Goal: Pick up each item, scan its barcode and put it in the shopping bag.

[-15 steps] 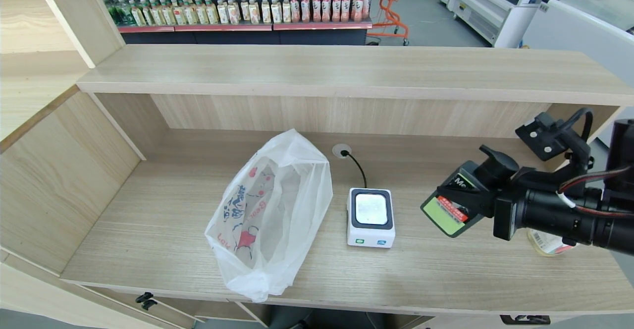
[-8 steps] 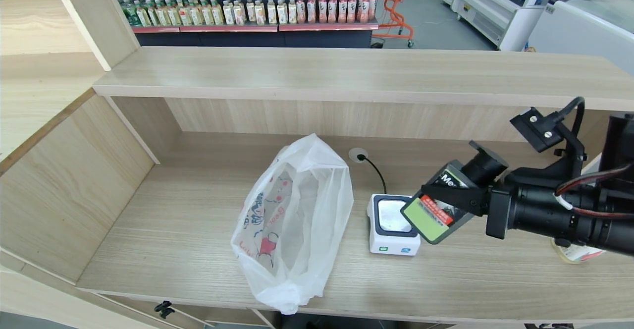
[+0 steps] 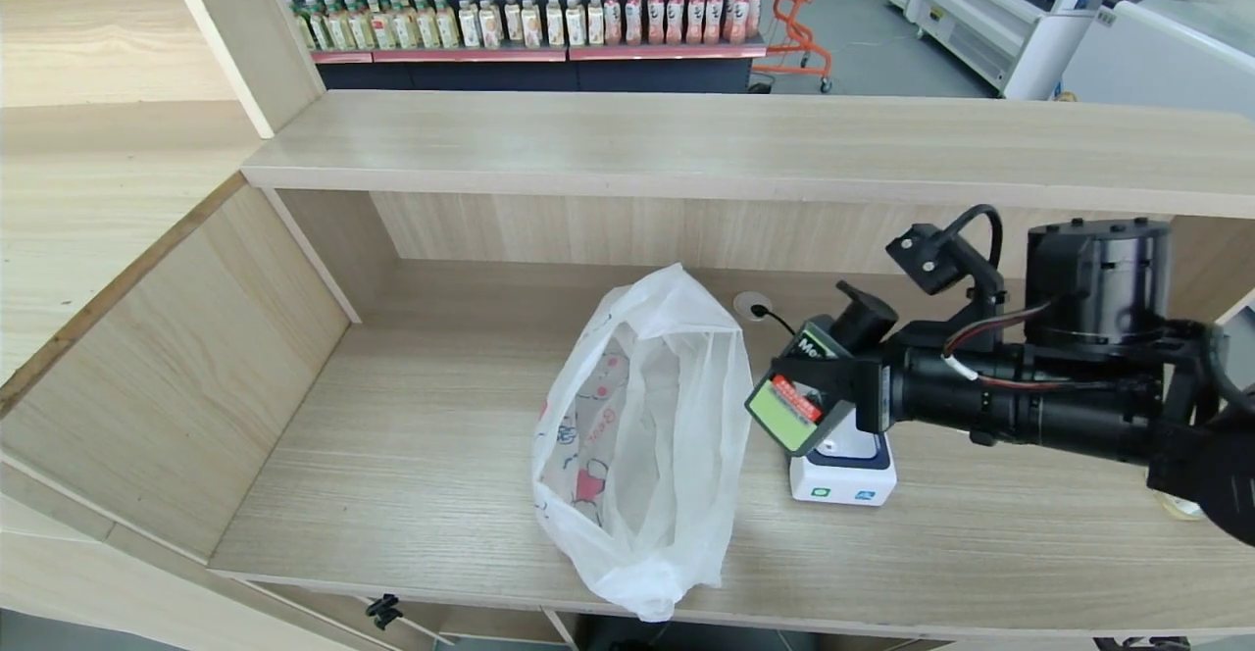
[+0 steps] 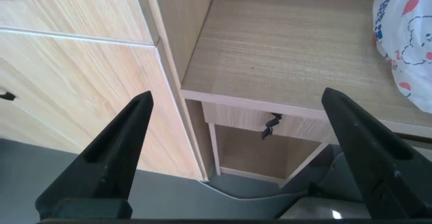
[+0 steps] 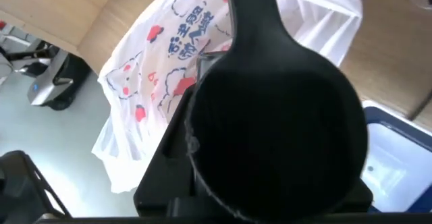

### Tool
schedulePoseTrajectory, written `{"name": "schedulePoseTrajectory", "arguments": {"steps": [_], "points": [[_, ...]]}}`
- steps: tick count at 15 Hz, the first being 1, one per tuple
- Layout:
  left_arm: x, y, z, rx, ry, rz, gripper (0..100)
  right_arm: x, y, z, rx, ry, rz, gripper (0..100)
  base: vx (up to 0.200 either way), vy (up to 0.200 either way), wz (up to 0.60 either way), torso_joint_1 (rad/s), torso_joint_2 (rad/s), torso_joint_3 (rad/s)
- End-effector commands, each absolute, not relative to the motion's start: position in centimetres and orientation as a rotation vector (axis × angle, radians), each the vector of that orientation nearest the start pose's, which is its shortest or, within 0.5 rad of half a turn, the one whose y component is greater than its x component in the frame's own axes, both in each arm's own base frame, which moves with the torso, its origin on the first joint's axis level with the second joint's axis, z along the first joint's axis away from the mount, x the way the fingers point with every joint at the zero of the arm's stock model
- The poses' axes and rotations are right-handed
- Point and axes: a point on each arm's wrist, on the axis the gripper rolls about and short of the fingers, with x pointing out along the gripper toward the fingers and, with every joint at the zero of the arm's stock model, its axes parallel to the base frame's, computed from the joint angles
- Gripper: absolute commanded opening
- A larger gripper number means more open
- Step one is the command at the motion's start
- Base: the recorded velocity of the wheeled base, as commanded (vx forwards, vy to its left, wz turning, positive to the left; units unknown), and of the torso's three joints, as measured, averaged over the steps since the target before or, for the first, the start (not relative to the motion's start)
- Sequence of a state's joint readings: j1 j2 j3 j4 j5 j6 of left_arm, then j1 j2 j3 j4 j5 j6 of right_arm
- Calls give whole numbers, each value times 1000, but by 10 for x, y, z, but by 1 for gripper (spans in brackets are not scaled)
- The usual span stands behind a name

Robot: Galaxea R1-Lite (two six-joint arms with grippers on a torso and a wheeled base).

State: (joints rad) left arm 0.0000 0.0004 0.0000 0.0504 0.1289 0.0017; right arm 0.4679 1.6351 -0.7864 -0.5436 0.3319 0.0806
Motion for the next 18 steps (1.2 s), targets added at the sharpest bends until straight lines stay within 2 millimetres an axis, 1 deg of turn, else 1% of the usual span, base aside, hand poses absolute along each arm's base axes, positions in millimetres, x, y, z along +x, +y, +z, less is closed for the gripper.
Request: {"name": "schedulePoseTrajectory", "arguments": {"steps": [1, 3, 7, 9, 11, 15, 18], "points": [[-23, 3, 70, 5, 51, 127, 100, 263, 148, 169, 36, 408, 775, 0, 0, 0, 0, 0, 0, 0], [-23, 3, 70, 5, 51, 129, 100, 272, 157, 149, 1, 457, 740, 0, 0, 0, 0, 0, 0, 0], [-23, 3, 70, 5, 51, 129, 100, 297, 172, 113, -70, 429, 749, 0, 0, 0, 0, 0, 0, 0], [-23, 3, 70, 5, 51, 130, 100, 305, 190, 107, -70, 369, 784, 0, 0, 0, 0, 0, 0, 0], [-23, 3, 70, 5, 51, 127, 100, 315, 199, 99, -66, 342, 792, 0, 0, 0, 0, 0, 0, 0], [-23, 3, 70, 5, 51, 130, 100, 325, 206, 79, -132, 286, 806, 0, 0, 0, 0, 0, 0, 0], [-23, 3, 70, 5, 51, 127, 100, 330, 209, 68, -201, 236, 817, 0, 0, 0, 0, 0, 0, 0]]}}
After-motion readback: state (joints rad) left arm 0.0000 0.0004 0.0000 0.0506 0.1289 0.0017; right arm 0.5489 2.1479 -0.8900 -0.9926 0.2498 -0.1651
